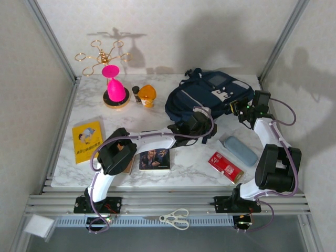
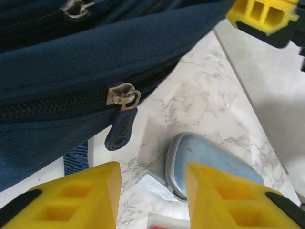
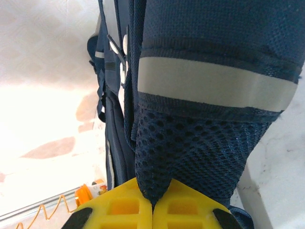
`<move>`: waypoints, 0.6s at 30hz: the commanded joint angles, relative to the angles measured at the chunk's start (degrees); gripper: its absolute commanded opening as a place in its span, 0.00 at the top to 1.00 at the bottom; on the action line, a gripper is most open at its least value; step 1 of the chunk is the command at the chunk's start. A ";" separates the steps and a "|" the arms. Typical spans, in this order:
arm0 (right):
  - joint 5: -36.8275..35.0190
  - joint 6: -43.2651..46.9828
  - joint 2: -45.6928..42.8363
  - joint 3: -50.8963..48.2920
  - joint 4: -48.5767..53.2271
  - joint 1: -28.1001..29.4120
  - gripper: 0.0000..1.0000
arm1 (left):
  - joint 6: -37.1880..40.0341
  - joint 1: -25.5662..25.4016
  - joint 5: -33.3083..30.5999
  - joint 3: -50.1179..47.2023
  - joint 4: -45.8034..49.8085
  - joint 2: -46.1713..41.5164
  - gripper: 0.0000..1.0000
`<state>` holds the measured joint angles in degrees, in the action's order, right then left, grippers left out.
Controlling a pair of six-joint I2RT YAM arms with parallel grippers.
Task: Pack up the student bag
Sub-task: Unzip the student bag at the top-right of the table.
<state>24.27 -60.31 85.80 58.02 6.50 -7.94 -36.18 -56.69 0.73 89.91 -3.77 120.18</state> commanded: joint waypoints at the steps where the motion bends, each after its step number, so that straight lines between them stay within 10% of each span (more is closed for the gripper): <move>1: 3.54 -2.66 -1.19 2.80 -2.55 0.52 1.00 | -7.09 -0.94 -7.39 5.22 10.70 1.65 0.56; 18: 3.72 -4.99 -0.46 4.29 -1.58 1.22 1.00 | -10.92 -1.06 -21.98 26.55 29.36 11.56 0.51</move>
<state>24.80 -63.96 86.02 60.31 7.77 -7.22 -45.25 -57.65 -13.50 114.30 20.16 131.00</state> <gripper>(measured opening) 0.061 0.497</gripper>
